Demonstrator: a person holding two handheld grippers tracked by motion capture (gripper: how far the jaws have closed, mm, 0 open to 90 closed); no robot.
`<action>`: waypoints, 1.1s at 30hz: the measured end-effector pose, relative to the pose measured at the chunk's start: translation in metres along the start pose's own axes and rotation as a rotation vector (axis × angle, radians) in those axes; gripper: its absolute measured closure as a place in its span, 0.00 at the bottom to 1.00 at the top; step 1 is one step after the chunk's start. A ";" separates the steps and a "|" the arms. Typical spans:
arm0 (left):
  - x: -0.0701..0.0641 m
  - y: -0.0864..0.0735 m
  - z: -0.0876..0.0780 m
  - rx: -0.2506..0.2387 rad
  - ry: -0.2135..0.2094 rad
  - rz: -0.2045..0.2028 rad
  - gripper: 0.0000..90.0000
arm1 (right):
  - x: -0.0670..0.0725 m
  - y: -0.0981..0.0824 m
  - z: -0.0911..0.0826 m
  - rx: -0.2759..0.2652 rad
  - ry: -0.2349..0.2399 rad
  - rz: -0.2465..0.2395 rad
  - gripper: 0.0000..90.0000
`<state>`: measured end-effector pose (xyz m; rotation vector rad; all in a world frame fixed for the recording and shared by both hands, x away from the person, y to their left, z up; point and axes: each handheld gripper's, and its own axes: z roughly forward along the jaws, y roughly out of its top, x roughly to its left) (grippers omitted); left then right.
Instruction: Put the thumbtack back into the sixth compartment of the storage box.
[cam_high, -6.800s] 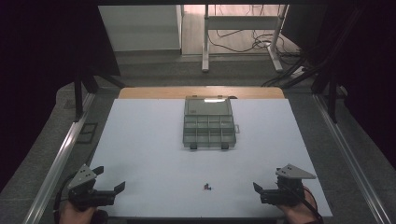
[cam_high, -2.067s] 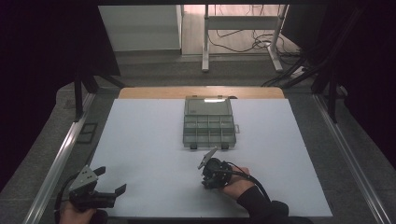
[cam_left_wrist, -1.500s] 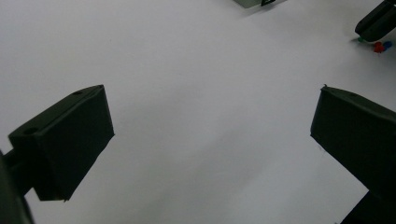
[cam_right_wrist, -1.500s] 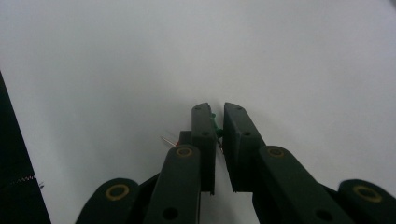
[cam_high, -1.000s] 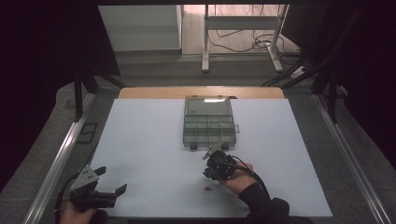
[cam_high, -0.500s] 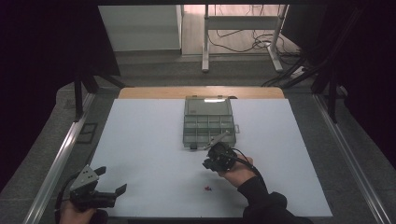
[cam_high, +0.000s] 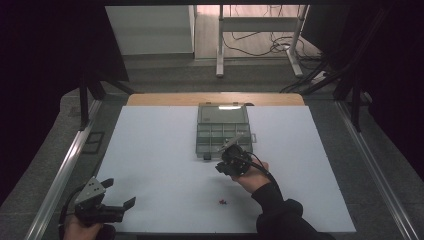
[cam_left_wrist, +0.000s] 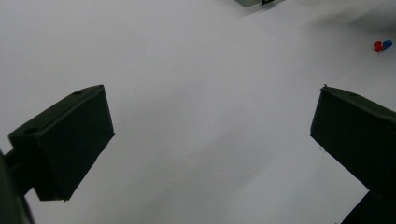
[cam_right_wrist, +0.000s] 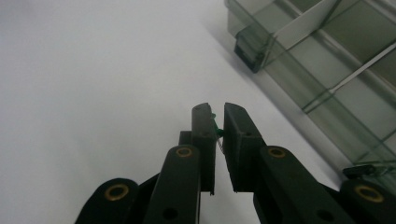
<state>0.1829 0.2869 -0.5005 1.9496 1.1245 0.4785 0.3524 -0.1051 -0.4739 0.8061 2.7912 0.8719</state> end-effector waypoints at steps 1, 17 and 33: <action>0.000 0.000 0.000 0.000 0.000 0.000 0.00 | -0.002 0.002 0.000 -0.005 -0.003 0.007 0.91; 0.000 0.000 0.000 -0.001 -0.003 0.000 0.00 | -0.024 0.022 0.001 -0.031 -0.048 0.045 0.91; 0.001 0.000 0.000 -0.003 -0.006 0.000 0.00 | -0.044 0.045 0.011 -0.007 -0.095 0.068 0.91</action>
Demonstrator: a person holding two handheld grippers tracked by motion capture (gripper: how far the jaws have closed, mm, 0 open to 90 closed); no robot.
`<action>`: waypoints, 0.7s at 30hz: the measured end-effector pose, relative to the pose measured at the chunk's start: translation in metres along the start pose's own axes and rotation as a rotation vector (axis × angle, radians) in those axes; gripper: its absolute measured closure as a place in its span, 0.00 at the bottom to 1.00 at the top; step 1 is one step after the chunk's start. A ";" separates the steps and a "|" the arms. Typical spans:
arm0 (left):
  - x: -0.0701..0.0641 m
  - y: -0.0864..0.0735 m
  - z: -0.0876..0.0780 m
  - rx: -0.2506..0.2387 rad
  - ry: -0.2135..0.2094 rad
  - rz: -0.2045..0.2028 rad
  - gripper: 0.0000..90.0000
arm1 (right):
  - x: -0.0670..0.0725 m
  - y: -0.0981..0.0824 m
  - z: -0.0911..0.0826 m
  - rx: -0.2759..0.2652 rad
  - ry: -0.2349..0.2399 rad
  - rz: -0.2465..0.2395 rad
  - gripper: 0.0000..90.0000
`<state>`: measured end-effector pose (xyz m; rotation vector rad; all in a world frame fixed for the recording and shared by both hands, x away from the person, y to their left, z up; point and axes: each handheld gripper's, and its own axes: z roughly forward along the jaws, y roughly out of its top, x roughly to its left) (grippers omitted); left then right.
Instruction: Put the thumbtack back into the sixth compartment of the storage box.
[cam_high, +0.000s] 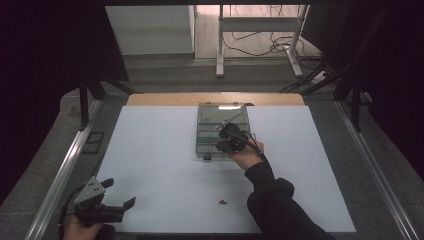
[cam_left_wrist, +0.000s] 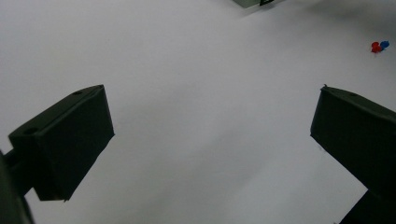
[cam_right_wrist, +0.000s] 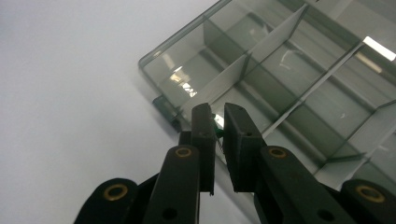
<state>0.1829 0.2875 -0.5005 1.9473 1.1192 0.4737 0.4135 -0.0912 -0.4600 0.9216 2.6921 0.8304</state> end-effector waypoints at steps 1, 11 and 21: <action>0.000 0.000 0.000 0.000 0.000 0.000 0.00 | -0.001 0.001 0.001 0.002 -0.003 0.000 0.91; 0.000 0.000 -0.001 -0.006 -0.004 0.001 0.00 | -0.008 0.013 0.014 0.031 -0.037 0.011 0.91; 0.000 0.000 0.000 -0.004 -0.006 0.003 0.00 | -0.006 0.014 0.011 0.026 -0.030 0.015 0.76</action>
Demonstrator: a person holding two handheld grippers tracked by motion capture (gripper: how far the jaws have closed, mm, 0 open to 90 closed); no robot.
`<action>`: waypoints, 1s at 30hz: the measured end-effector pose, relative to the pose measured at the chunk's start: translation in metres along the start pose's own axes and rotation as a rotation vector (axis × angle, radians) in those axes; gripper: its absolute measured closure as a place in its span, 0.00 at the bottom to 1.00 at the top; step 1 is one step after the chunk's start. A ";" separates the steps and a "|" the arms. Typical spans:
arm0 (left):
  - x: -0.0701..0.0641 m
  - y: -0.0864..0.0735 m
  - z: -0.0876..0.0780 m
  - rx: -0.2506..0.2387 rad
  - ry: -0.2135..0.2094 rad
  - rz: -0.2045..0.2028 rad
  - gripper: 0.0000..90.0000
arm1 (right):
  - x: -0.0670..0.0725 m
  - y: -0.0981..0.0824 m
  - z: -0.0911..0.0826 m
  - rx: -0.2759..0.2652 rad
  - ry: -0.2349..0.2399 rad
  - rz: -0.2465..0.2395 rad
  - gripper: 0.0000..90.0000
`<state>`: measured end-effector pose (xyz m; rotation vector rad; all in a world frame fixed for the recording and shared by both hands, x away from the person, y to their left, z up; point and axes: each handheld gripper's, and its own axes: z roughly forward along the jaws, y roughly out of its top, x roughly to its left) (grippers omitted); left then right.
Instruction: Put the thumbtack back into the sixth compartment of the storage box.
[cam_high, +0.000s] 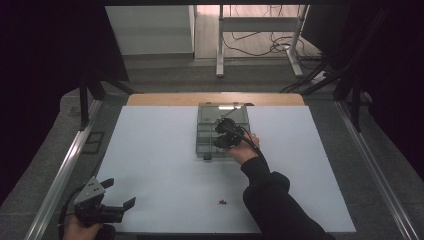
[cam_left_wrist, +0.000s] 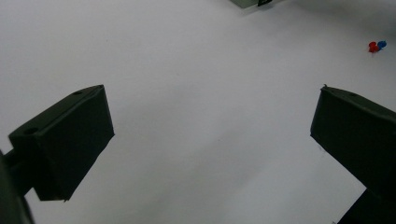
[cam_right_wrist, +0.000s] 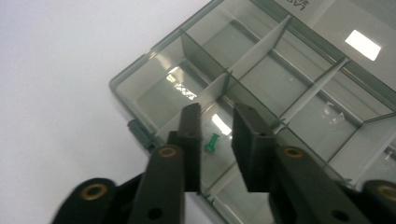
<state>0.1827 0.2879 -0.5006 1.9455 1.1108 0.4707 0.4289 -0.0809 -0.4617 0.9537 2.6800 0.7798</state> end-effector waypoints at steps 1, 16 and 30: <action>0.000 0.000 0.000 0.000 0.000 0.000 0.00 | 0.001 0.000 -0.002 -0.003 -0.004 -0.004 0.72; 0.000 0.000 0.000 0.002 0.001 0.000 0.00 | 0.012 -0.018 -0.022 -0.031 0.040 -0.025 0.34; 0.000 0.000 0.000 0.003 0.002 0.000 0.00 | 0.027 -0.042 -0.029 -0.078 0.036 -0.060 0.09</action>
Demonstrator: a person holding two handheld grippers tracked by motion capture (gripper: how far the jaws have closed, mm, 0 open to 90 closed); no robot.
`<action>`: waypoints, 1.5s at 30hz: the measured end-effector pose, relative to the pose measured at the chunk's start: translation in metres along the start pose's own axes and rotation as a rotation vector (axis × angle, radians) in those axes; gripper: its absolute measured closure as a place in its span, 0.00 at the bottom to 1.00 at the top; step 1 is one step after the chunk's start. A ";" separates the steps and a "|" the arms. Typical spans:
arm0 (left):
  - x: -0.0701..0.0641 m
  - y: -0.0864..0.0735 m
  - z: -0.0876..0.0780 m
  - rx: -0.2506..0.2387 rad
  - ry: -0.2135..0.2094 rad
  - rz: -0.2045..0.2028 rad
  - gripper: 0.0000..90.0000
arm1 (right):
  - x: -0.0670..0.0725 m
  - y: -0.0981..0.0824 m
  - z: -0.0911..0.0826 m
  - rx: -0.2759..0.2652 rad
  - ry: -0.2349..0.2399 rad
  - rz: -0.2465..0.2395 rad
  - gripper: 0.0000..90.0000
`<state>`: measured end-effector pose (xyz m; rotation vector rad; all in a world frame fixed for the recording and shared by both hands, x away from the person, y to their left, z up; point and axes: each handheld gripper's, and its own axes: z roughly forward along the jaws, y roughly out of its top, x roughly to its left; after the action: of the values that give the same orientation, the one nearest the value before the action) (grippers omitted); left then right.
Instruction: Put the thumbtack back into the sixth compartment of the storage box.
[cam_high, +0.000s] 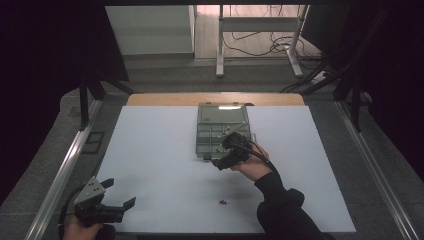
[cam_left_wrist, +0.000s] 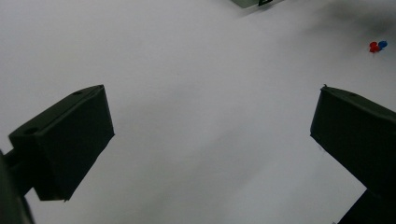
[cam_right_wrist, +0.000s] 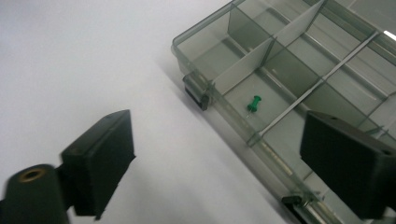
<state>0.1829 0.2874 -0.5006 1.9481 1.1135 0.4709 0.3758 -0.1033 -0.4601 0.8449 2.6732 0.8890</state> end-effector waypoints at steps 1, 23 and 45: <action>0.000 0.000 0.000 0.000 0.000 0.000 0.00 | 0.002 -0.003 -0.001 0.000 -0.002 0.003 0.06; 0.001 0.000 -0.001 -0.004 -0.002 -0.005 0.00 | 0.027 -0.029 -0.015 0.089 -0.008 -0.026 0.11; 0.001 0.000 -0.001 -0.010 -0.008 -0.011 0.00 | 0.055 -0.055 -0.014 0.175 0.091 -0.086 0.59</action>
<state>0.1828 0.2892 -0.5004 1.9328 1.1144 0.4617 0.3006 -0.1146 -0.4827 0.7332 2.8757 0.6977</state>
